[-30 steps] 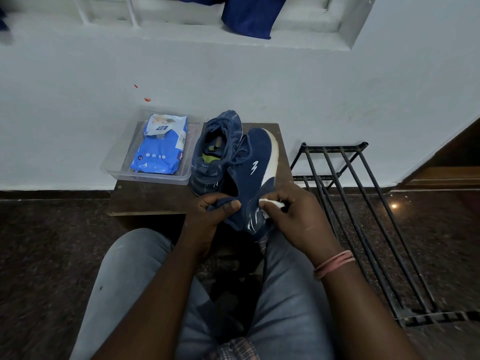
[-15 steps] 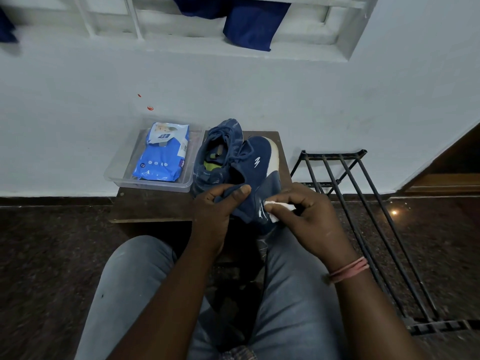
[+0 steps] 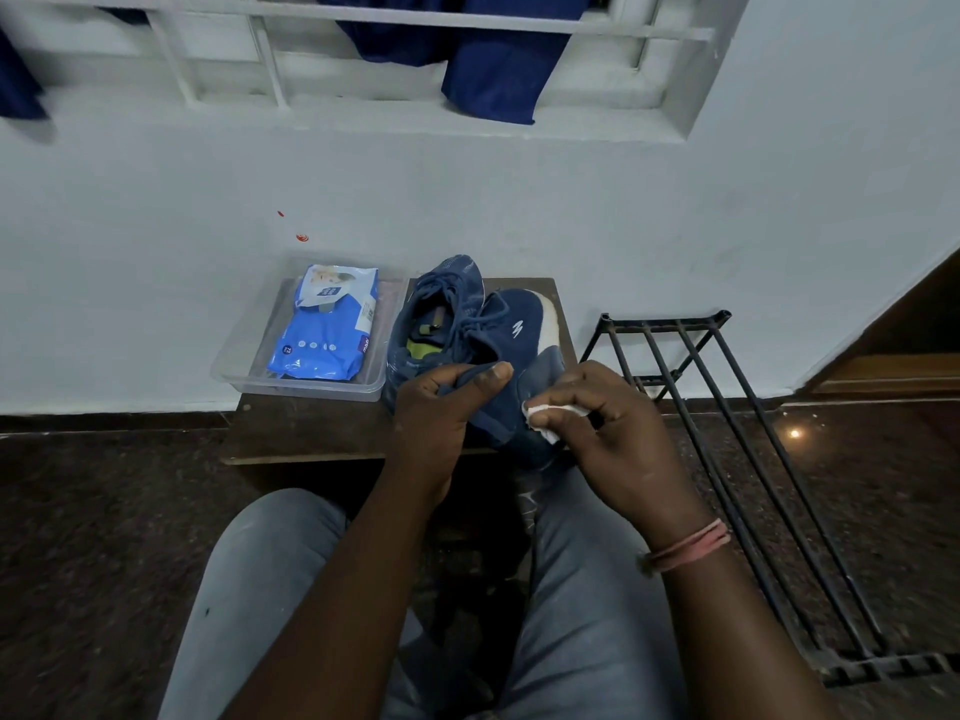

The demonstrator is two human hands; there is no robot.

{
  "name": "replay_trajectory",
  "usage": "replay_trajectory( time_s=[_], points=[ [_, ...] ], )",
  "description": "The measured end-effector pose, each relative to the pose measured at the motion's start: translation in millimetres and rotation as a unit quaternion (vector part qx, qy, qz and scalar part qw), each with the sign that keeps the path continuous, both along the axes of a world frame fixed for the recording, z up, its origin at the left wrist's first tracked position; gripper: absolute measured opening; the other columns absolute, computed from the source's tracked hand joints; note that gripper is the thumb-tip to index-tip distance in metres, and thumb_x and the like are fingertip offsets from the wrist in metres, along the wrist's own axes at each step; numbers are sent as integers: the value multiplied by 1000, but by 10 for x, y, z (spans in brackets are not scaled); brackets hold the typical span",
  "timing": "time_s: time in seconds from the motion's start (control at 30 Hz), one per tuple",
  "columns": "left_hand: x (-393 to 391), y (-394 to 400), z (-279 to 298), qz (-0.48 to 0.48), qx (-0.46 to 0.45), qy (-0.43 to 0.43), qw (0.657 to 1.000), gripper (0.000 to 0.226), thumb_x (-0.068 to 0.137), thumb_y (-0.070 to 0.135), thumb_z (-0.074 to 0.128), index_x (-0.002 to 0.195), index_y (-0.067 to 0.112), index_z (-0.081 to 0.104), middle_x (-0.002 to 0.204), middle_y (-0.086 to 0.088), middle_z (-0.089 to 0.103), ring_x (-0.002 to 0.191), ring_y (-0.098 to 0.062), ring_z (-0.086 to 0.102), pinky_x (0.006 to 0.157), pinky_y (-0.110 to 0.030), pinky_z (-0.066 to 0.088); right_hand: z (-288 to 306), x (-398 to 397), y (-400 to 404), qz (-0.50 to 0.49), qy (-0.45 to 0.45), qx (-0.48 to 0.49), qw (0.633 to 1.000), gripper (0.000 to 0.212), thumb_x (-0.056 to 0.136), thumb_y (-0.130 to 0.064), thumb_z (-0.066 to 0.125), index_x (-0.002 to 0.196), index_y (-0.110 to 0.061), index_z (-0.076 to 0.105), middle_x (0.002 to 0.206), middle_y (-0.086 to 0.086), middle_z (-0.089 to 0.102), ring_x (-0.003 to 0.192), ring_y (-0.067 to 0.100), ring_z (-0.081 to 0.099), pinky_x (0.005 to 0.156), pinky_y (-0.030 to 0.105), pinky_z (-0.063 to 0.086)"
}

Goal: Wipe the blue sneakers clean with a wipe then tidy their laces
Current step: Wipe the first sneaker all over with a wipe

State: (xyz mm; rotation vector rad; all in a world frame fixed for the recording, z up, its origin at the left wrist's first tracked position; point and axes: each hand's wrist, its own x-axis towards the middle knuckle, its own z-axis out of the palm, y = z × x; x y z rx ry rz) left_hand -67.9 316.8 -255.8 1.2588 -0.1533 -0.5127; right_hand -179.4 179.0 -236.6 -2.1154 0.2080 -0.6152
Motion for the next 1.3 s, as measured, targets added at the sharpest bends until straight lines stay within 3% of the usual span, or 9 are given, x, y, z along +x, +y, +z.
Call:
replay_trajectory(
  time_s=[0.13, 0.33, 0.47, 0.57, 0.7, 0.77, 1.0, 1.2, 1.3],
  points=[
    [-15, -37, 22, -8, 8, 1, 1000, 14, 87, 18, 79, 96, 7, 79, 95, -12, 80, 87, -26, 77, 75, -35, 61, 40, 56, 14, -57, -20, -11, 998, 14, 89, -10, 74, 88, -23, 77, 92, -11, 66, 95, 10, 64, 84, 23, 50],
    [-8, -42, 90, 4, 10, -9, 1000, 4, 87, 13, 78, 88, 9, 78, 85, -7, 80, 75, -19, 77, 63, -26, 59, 87, -72, 1, 2, 41, -82, 996, 8, 87, -18, 77, 89, -25, 80, 90, -10, 63, 96, 9, 59, 84, 20, 45],
    [-49, -81, 101, -5, 3, -2, 1000, 6, 87, 16, 78, 89, 10, 78, 88, -8, 80, 79, -20, 77, 66, -26, 58, 135, -90, -34, -82, 8, -134, 988, 5, 90, -21, 75, 86, -25, 76, 86, -11, 63, 89, 6, 60, 80, 26, 49],
    [-24, -102, 121, 1, 14, -3, 1000, 9, 86, 19, 80, 90, 12, 79, 90, -7, 80, 82, -22, 78, 70, -30, 60, 110, -31, -25, -136, 4, -107, 985, 4, 92, -25, 73, 88, -24, 75, 87, -11, 64, 85, 3, 61, 74, 31, 53],
    [1, -163, 169, 4, 33, -9, 999, 20, 83, 26, 84, 94, 9, 80, 90, -10, 80, 84, -27, 78, 76, -40, 63, 133, -33, -56, -112, 18, -69, 991, 5, 91, -24, 74, 86, -24, 74, 86, -12, 66, 86, 4, 64, 73, 35, 56],
    [13, -219, 209, 13, 51, -11, 999, 24, 82, 29, 84, 94, 9, 80, 87, -8, 80, 81, -24, 78, 74, -37, 62, 169, -52, -78, -107, 12, -63, 992, 6, 89, -21, 75, 84, -23, 74, 85, -12, 67, 86, 4, 64, 73, 36, 56],
    [75, -362, 286, -1, 51, -11, 999, 24, 81, 27, 85, 88, 5, 79, 87, -16, 79, 86, -37, 76, 83, -53, 61, 105, -113, -72, -118, -51, -136, 982, 6, 91, -15, 74, 86, -18, 75, 83, -6, 63, 82, 7, 61, 67, 28, 49],
    [16, -336, 258, -19, 60, 1, 998, 27, 81, 28, 85, 92, 4, 78, 88, -14, 79, 83, -32, 77, 79, -43, 62, 75, -234, -191, -29, -10, -133, 991, 7, 88, -15, 78, 89, -22, 81, 83, -8, 63, 75, 8, 63, 64, 17, 44],
    [39, -337, 289, -21, 53, -2, 998, 25, 82, 29, 84, 91, 5, 79, 89, -13, 79, 83, -30, 77, 77, -38, 60, 109, -238, -209, -44, -39, -67, 996, 10, 86, -9, 79, 86, -19, 80, 83, -7, 68, 80, 11, 66, 71, 22, 50]
  ],
)
